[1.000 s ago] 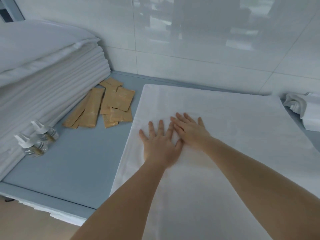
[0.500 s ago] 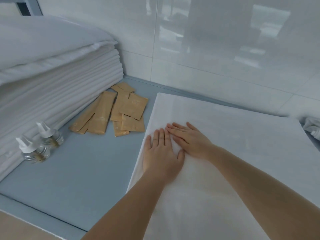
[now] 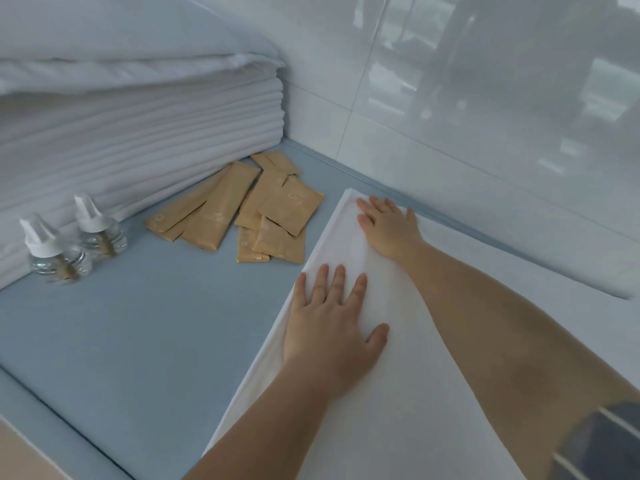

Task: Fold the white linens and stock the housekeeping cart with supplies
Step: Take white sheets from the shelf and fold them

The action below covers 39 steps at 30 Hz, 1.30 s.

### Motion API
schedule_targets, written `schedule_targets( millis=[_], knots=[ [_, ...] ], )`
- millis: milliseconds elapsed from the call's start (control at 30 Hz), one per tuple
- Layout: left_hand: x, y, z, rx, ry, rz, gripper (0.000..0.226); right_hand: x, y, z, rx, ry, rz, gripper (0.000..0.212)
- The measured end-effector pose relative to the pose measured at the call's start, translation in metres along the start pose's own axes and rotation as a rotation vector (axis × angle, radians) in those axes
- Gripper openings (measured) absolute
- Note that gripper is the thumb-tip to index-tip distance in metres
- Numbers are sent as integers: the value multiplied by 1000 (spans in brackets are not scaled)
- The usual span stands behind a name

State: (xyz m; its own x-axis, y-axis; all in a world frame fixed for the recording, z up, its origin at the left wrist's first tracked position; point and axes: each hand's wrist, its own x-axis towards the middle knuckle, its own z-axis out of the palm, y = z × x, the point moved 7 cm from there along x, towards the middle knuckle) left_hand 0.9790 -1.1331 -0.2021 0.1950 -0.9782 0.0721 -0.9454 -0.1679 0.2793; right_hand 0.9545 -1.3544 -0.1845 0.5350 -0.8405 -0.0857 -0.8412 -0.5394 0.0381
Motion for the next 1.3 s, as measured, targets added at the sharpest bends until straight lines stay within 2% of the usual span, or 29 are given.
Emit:
schedule_targets(
  millis=[67,133,200,300,400,467,733,900,933,1000,1067,1100,1200,1300],
  knots=[
    [1,0,-1,6,-15,9,80,-9,-4,-9,23,134,36,47],
    [1,-2,-2,32,-34,24,78,-43,-13,-15,194,263,-100,44],
    [1,-1,-4,65,-39,-24,74,-89,-14,-10,342,279,-284,41],
    [2,35,-2,44,-3,-77,72,-133,13,-2,302,199,-366,43],
    [-6,102,14,-11,-34,34,89,-132,43,8,125,70,-332,46],
    [-10,121,24,53,-64,35,96,-120,61,12,73,32,-292,49],
    [-4,120,29,129,-22,-21,98,-57,135,14,68,3,9,55],
    [-5,120,28,129,-6,-6,96,-71,155,6,48,58,280,53],
    [-4,120,27,129,-10,5,94,-81,148,3,21,105,250,51],
    [-3,123,24,122,-31,54,87,-111,128,0,21,192,48,48],
    [-6,135,23,109,-37,122,76,-148,115,8,102,161,-156,46],
    [-8,146,23,90,-34,145,72,-164,118,14,142,115,-189,47],
    [-20,188,37,35,-64,170,84,-182,154,25,129,23,-121,52],
    [-28,212,50,82,-83,160,96,-173,205,26,104,3,24,57]
  ],
)
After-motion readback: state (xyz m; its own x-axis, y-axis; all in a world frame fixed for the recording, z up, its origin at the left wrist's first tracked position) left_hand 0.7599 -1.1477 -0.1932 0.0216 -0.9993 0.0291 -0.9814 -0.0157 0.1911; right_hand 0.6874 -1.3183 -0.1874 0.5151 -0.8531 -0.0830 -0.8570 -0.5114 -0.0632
